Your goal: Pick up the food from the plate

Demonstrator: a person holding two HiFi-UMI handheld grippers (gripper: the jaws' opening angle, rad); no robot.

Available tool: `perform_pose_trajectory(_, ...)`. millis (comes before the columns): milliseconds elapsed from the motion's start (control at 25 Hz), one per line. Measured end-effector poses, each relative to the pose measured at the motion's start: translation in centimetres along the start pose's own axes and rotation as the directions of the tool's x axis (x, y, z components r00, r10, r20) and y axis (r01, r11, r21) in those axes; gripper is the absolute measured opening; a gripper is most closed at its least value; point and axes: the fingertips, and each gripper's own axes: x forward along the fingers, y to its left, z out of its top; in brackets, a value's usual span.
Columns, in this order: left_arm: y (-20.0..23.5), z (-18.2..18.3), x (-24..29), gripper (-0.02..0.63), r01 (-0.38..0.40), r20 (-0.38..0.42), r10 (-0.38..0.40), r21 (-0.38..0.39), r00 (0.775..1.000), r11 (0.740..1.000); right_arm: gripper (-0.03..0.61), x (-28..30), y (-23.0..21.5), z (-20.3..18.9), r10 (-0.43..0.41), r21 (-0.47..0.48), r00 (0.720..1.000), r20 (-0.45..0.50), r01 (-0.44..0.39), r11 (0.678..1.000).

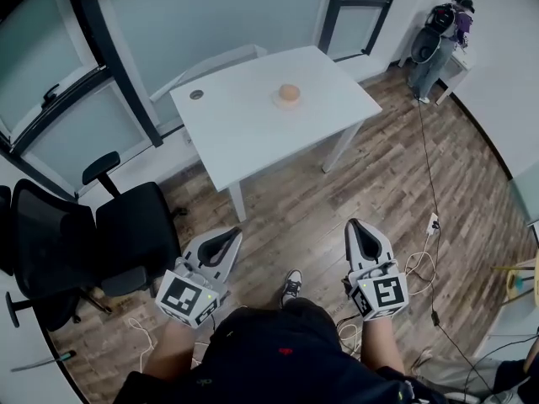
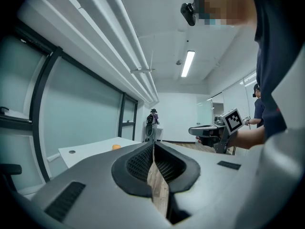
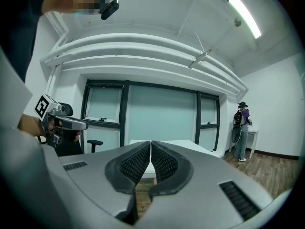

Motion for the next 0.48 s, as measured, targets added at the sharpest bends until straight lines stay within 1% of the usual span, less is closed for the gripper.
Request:
perform_pose_trajectory(280,1.0,1.7,9.7,0.031,-0.031,-0.002,0.031,0.014,1.000,0.999,0.026,4.0,-9.5,-0.9,0.001,0.022,1.000,-0.010,-0.001,1.000)
perform_pose_trajectory(480,1.0,1.9,15.6,0.031,-0.046,-0.021,0.047,0.021,0.999,0.999,0.026,6.7,-14.9,-2.0,0.028,0.038,0.999,-0.029,-0.027,0.999)
